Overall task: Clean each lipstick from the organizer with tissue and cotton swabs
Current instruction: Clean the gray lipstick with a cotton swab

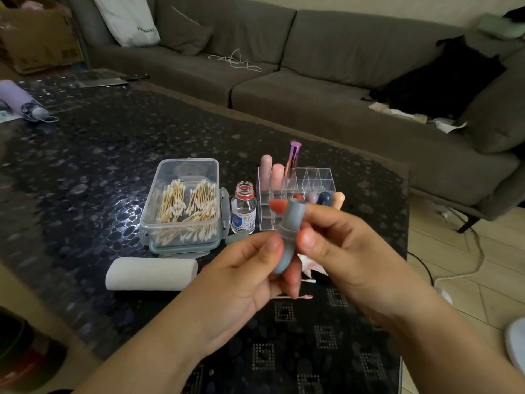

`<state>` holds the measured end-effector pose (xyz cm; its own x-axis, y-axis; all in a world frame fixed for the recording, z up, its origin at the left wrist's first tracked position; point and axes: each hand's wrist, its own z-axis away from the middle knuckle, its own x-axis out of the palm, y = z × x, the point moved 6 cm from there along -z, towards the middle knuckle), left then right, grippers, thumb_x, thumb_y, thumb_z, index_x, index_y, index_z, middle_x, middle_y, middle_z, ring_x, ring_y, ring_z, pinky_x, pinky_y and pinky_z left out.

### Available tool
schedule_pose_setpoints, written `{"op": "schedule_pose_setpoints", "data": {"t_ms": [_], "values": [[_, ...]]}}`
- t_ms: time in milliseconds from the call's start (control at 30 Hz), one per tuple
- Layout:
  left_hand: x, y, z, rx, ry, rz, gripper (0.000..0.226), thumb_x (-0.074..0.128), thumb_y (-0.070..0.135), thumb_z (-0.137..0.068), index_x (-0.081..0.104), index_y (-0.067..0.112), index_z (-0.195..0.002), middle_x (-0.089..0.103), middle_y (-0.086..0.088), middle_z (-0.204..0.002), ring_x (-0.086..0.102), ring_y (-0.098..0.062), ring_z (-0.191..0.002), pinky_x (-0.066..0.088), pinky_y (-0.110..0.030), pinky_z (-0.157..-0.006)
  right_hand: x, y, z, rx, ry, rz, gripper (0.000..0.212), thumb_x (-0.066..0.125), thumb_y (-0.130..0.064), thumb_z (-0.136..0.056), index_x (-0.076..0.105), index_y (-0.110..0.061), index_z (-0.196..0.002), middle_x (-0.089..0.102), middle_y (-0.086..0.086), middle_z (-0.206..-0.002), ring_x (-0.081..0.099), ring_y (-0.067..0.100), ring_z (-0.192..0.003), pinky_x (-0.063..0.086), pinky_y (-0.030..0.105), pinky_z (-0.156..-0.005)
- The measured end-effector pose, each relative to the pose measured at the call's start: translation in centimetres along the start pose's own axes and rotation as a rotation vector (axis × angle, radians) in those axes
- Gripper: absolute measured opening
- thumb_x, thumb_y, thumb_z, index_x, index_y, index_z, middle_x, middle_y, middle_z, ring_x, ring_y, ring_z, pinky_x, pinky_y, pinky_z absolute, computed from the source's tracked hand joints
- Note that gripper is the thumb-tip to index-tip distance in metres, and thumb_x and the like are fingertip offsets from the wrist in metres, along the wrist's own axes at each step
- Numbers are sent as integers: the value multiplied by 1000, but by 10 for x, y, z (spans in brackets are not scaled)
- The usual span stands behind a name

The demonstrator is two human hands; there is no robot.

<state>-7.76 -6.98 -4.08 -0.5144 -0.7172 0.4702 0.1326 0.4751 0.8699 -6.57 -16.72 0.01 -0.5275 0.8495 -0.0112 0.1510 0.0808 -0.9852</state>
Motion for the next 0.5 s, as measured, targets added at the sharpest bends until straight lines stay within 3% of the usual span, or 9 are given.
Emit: {"op": "schedule_pose_setpoints", "data": {"t_ms": [67, 133, 233, 300, 333, 400, 467, 500], "values": [[-4, 1, -1, -11, 65, -86, 37, 65, 53, -79, 71, 17, -88, 61, -2, -72, 57, -13, -70, 50, -24, -70, -3, 8, 0, 29, 46, 59, 26, 63, -22, -87, 68, -8, -108, 62, 3, -68, 60, 23, -59, 57, 30, -71], [-13, 4, 0, -26, 178, -239, 36, 64, 56, -78, 74, 21, -85, 67, -2, -76, 62, -14, -74, 50, -24, -69, -8, 12, 1, 39, 126, 97, 26, 63, -23, -85, 70, -4, -102, 63, 9, -83, 62, 20, -63, 54, 26, -69], [-36, 20, 4, 42, 413, -611, 37, 63, 59, -75, 72, 27, -90, 71, 4, -83, 64, -7, -77, 49, -23, -71, -22, 16, 4, 163, 248, 278, 25, 59, -36, -80, 71, -22, -96, 73, -6, -91, 67, 5, -83, 50, 15, -79], [-46, 34, 7, 119, 530, -986, 18, 64, 44, -80, 67, 30, -89, 67, 13, -82, 60, 1, -80, 44, -11, -73, -32, 22, 6, 268, 274, 430, 12, 57, -35, -86, 65, -34, -94, 72, -14, -89, 66, -3, -82, 52, 16, -77], [-48, 39, 7, 154, 542, -1171, 11, 67, 33, -81, 65, 29, -91, 64, 16, -84, 58, 1, -82, 41, -9, -74, -34, 27, 7, 315, 267, 487, 9, 55, -32, -90, 62, -35, -95, 72, -12, -91, 66, -2, -82, 55, 19, -75], [-50, 36, 3, 180, 470, -1481, 21, 74, 22, -78, 67, 21, -99, 62, 13, -93, 57, -8, -92, 40, -22, -82, -34, 36, 9, 394, 244, 551, 9, 53, -29, -94, 59, -30, -101, 69, -6, -95, 69, 2, -75, 55, 19, -61], [-50, 23, 0, 114, 374, -1685, 35, 75, 27, -77, 66, 19, -110, 64, 5, -107, 54, -21, -107, 35, -37, -92, -34, 44, 10, 436, 233, 622, 12, 53, -30, -94, 58, -29, -105, 67, -6, -93, 68, 4, -66, 50, 15, -52], [-49, 17, -1, 50, 334, -1748, 41, 71, 33, -80, 62, 21, -118, 61, 6, -115, 49, -21, -115, 27, -37, -96, -36, 46, 11, 445, 230, 665, 13, 54, -31, -94, 57, -30, -106, 66, -7, -91, 68, 4, -64, 49, 14, -51]]}}
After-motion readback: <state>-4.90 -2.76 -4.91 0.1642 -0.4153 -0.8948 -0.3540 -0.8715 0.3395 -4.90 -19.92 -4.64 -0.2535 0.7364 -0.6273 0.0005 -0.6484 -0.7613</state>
